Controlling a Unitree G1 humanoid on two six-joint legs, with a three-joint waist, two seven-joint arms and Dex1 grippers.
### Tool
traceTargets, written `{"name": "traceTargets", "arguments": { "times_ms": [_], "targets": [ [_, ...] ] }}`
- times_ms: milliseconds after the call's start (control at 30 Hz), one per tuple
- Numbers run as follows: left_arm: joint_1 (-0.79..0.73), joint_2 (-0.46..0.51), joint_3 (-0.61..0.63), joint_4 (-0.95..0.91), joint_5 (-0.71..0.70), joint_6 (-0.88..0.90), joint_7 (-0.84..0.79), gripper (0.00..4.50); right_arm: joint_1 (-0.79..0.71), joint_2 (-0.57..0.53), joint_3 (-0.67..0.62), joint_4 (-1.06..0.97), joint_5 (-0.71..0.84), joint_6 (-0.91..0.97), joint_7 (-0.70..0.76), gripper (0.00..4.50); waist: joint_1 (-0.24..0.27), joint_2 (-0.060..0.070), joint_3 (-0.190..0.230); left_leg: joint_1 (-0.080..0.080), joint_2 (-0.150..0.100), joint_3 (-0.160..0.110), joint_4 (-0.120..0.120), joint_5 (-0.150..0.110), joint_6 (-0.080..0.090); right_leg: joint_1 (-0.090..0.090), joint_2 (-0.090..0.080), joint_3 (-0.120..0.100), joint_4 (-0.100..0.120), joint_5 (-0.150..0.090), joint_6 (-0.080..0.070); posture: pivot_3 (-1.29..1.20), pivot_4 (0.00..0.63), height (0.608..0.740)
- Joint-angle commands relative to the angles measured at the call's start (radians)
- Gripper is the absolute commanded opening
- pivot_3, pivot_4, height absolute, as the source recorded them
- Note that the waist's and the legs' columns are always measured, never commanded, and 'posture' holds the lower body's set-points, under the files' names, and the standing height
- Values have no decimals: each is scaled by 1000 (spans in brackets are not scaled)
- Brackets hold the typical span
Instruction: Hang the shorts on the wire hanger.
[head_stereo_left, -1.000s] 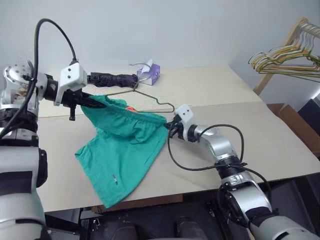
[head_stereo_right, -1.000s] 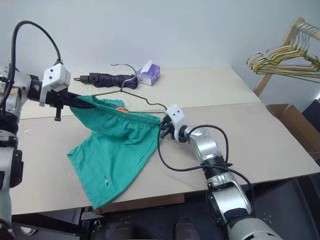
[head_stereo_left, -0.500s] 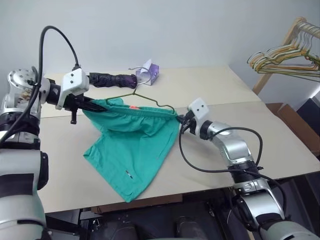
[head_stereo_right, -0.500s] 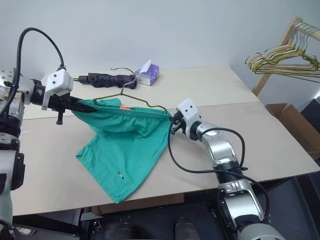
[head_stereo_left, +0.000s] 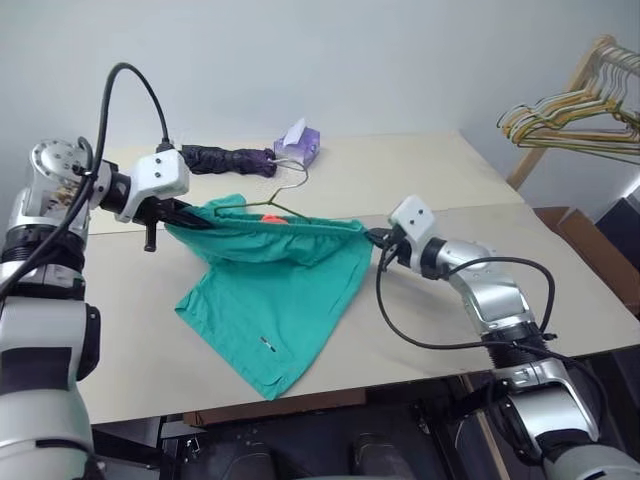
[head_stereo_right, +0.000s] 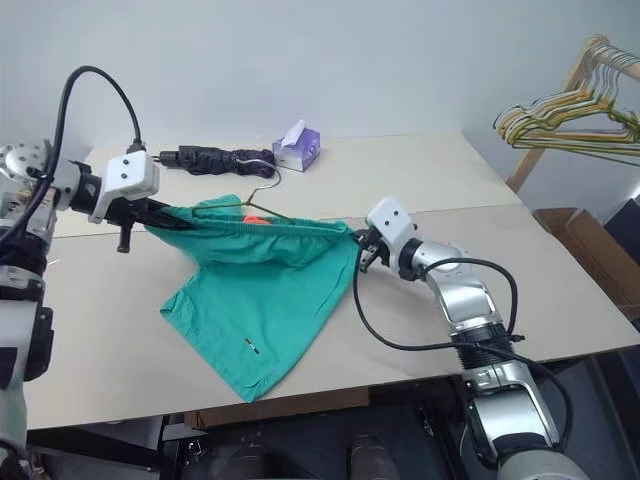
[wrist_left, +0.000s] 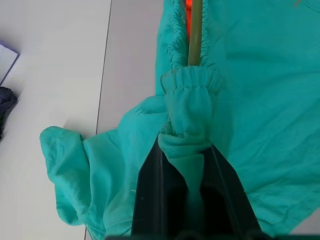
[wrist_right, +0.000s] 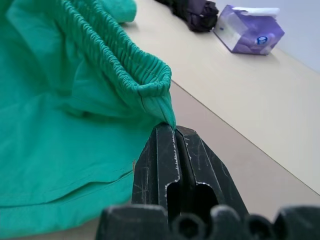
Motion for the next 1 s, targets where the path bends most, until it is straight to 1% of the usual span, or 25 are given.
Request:
{"name": "traceTargets", "arguments": {
  "times_ms": [33, 100, 233, 300, 467, 700, 800, 933, 1000],
  "targets": [
    [-32, 9, 9, 11, 26, -22, 32, 0, -83, -27, -67, -74, 41, 53, 24, 53, -3, 0, 0, 0, 0, 0, 0, 0, 0, 0, 0, 0, 0, 0, 0, 0, 0, 740],
    [-34, -6, 10, 9, 27, -23, 38, 0, -122, -19, -66, -99, 62, 98, 38, 53, -3, 0, 0, 0, 0, 0, 0, 0, 0, 0, 0, 0, 0, 0, 0, -2, 0, 740],
    [-33, -35, 17, -4, 17, -15, 26, 0, -181, -51, 58, -142, -38, 105, 83, 53, -1, 0, 0, 0, 0, 0, 0, 0, 0, 0, 0, 0, 0, 0, 0, -5, 0, 740],
    [-40, -46, 25, 0, 11, -12, 31, 0, -200, -40, 71, -128, -47, 103, 88, 53, -1, 0, 0, 0, 0, 0, 0, 0, 0, 0, 0, 0, 0, 0, 0, -2, 0, 740],
    [-56, -65, 56, 0, -19, -3, 34, 0, -229, -33, 138, -77, -134, 49, 85, 53, -1, 0, 0, 0, 0, 0, 0, 0, 0, 0, 0, 0, 0, 0, 0, 2, 0, 740],
    [-40, -55, 69, 0, -16, -7, 30, 0, -235, -25, 139, -90, -172, -11, 86, 53, -2, 0, 0, 0, 0, 0, 0, 0, 0, 0, 0, 0, 0, 0, 0, -1, 0, 740],
    [-35, -59, 84, -7, -35, 7, 16, 0, -238, -18, 132, -112, -170, -9, 92, 53, -1, 0, 0, 0, 0, 0, 0, 0, 0, 0, 0, 0, 0, 0, 0, -1, 0, 740],
    [-29, -66, 78, -13, -23, 2, 22, 0, -247, -10, 118, -145, -144, -12, 115, 53, -2, 0, 0, 0, 0, 0, 0, 0, 0, 0, 0, 0, 0, 0, 0, -4, 0, 740],
    [-30, -70, 80, -12, -24, 2, 26, 0, -245, -8, 115, -162, -127, -16, 136, 523, -2, 0, 0, 0, 0, 0, 0, 0, 0, 0, 0, 0, 0, 0, 0, -4, 0, 740]
  ]
}}
